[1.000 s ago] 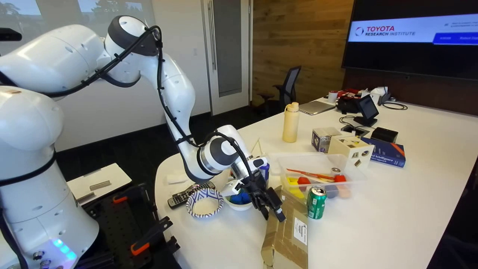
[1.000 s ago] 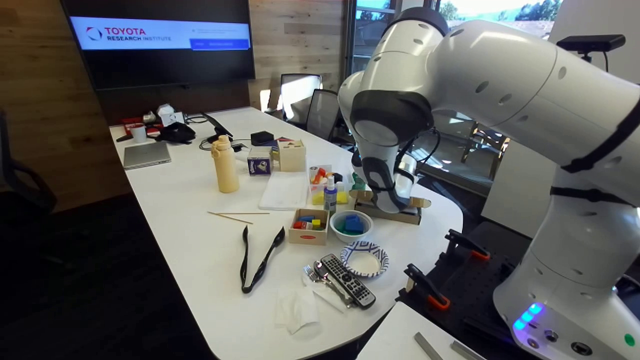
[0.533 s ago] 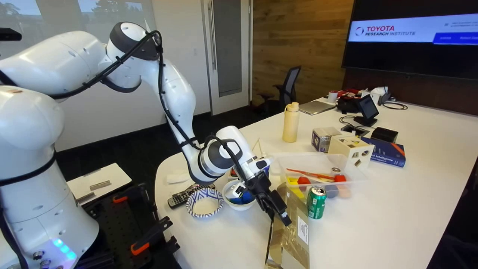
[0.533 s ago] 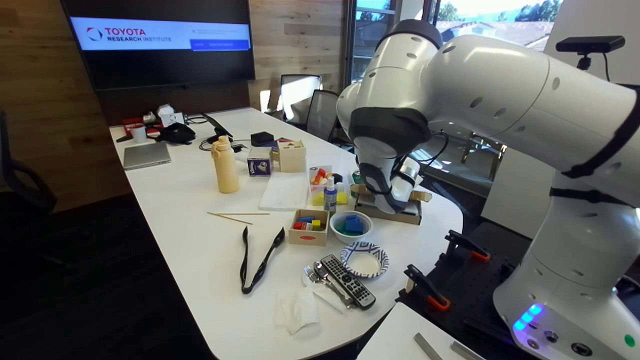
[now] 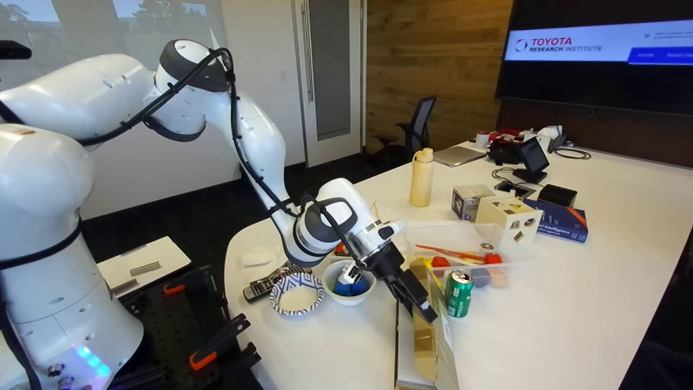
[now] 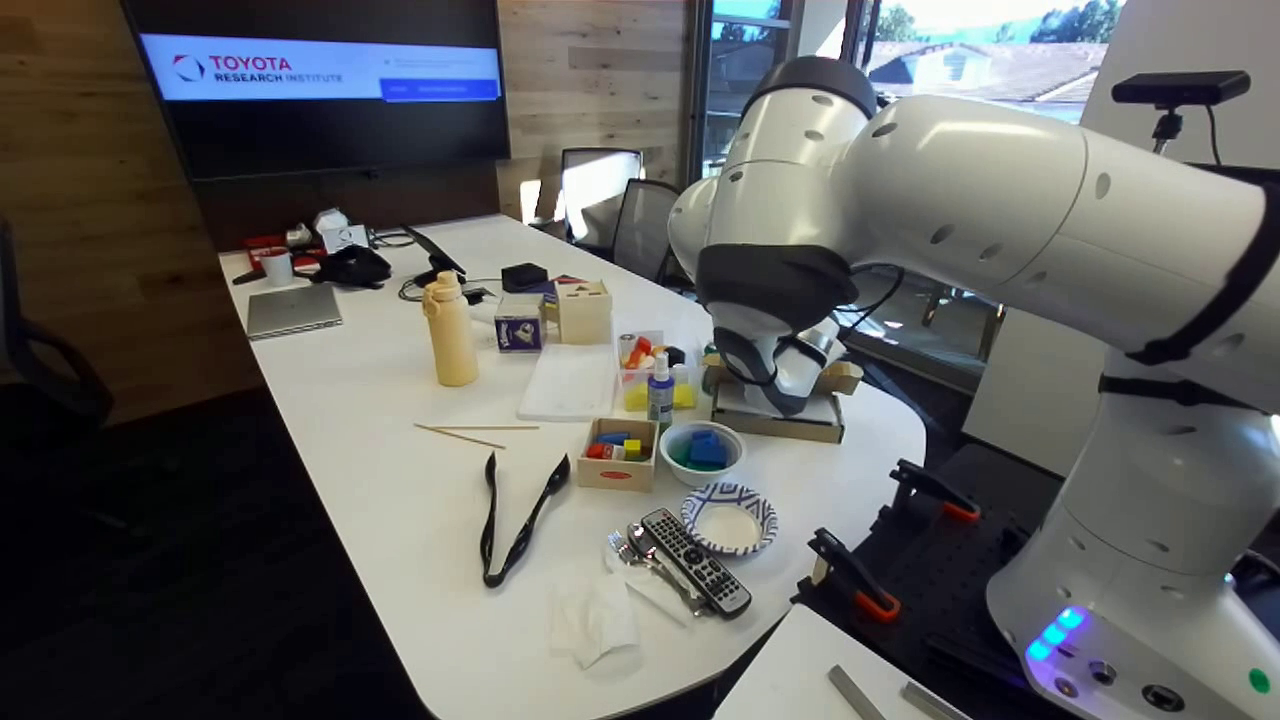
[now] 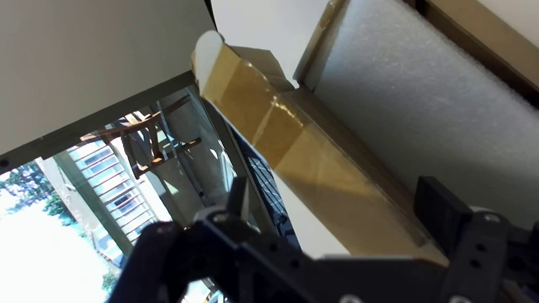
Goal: Open the brown box.
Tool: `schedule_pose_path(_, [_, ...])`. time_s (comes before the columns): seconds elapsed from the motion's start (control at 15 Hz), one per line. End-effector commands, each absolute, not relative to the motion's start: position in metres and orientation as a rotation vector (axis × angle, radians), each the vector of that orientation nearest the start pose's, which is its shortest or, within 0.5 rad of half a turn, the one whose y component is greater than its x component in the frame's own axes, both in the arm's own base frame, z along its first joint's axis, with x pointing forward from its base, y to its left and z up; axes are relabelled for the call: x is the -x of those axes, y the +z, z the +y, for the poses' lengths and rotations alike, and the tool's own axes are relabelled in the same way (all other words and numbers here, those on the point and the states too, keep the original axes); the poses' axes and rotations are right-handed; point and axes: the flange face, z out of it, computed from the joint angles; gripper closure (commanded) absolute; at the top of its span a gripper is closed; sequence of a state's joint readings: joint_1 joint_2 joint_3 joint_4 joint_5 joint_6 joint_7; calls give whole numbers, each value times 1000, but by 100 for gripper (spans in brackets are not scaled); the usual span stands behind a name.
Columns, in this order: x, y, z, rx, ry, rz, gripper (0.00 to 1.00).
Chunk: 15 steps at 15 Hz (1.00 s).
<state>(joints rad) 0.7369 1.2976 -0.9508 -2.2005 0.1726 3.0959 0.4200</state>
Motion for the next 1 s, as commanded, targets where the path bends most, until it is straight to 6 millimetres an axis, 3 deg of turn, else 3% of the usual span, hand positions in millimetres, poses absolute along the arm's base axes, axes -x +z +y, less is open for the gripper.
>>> schedule_pose_path(0.0, [-513,59,-201,-2151,307,-394,0])
schedule_pose_path(0.67, [-546,61,-220,-2063,410,-522,0])
schedule_pose_path(0.73, [-546,71,-221,-2054,415,-533,0])
schedule_pose_path(0.93, [-553,74,-226,-2014,430,-571,0])
